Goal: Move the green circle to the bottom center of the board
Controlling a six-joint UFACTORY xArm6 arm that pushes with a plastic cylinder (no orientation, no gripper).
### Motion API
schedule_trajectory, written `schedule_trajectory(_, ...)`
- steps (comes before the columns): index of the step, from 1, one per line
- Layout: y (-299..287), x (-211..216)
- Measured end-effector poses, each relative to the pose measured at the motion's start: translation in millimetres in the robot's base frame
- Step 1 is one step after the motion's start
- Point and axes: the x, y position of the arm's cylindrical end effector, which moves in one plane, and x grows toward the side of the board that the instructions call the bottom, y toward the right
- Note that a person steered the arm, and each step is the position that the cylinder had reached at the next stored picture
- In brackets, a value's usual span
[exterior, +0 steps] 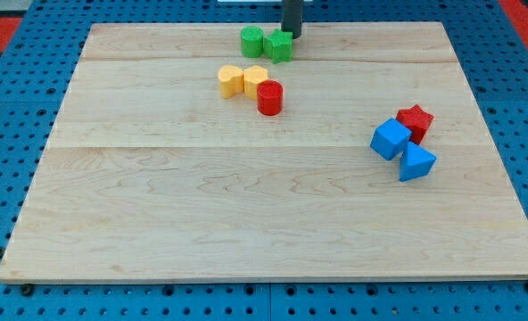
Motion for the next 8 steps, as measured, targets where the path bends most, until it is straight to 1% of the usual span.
schedule_trajectory(1, 0, 3)
schedule_trajectory(2, 36, 3)
schedule_trajectory(3, 92, 0)
schedule_trajectory(4, 83, 5)
schedule_trajectory(5, 45, 23)
schedule_trajectory(6, 5, 32)
schedule_trajectory(7, -43, 32)
schedule_trajectory(8, -51, 32)
